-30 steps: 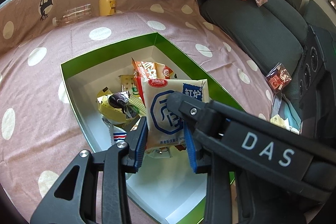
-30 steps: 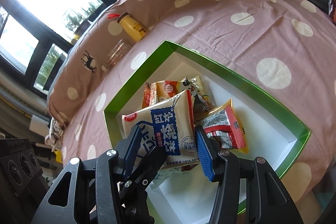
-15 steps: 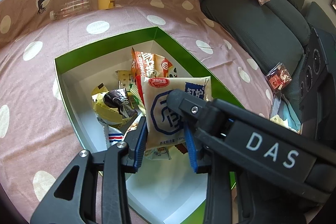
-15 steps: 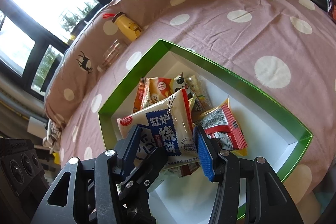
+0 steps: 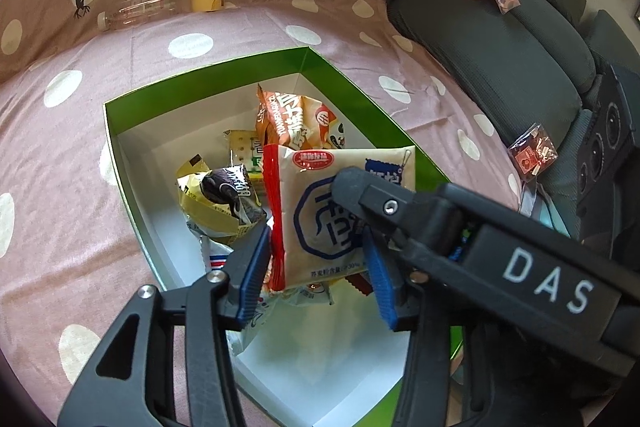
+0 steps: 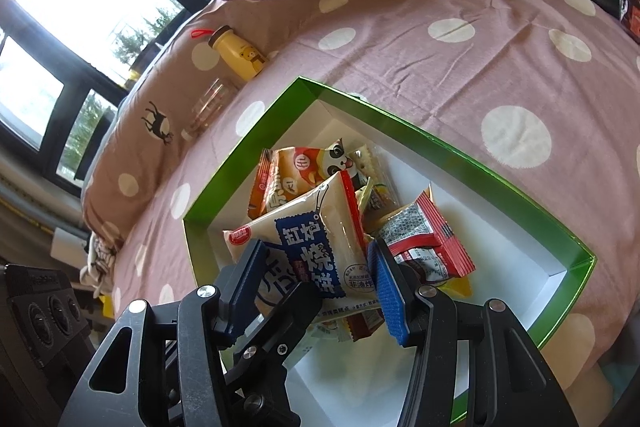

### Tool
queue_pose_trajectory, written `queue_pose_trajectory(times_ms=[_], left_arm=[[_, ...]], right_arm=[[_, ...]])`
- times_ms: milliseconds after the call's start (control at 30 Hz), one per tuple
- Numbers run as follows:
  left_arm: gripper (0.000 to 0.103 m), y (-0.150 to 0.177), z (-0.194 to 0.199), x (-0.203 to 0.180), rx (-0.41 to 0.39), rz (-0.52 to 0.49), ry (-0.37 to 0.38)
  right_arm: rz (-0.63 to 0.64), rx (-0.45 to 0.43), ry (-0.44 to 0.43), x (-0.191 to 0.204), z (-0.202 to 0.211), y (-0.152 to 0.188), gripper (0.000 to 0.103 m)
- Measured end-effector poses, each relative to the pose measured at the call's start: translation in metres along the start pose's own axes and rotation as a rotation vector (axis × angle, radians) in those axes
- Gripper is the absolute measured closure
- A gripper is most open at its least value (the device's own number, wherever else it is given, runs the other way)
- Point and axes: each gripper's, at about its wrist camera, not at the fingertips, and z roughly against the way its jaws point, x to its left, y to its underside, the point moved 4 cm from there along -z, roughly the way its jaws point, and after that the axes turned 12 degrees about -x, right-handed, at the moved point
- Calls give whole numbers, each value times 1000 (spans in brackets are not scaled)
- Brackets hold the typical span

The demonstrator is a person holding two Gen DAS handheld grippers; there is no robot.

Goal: Organize snacks
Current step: 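Lower the biscuit packet into the box and open the right gripper, then withdraw the open right gripper from the box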

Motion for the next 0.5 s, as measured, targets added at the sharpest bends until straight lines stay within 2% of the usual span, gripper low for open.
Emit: queue_pose_trajectory(times_ms=[100,167,233,300,333,400,500], left_arm=[[51,0,1,0,7,9,3],[43,0,3,-1,7,1,-4],[28,-1,7,-3,-3,-20,-22],[20,-3,10,-5,-18,-43,-29],[16,-3,11,-6,-16,-53,-36],[16,-3,13,-6,-21,-58,-43],[14,-6,22,-7,-38,-60,-44]], right_arm=[[1,-3,4,0,2,0,48],[6,-10,10,0,3,-1,47],[4,-24,-2,0,8,-3,39],[2,-40,2,-1,12,-5,28],[8,-50,23,-1,15,-6,25],[9,-70,61,-6,19,-8,24],[-7,-88,73,-11,25,-11,24]])
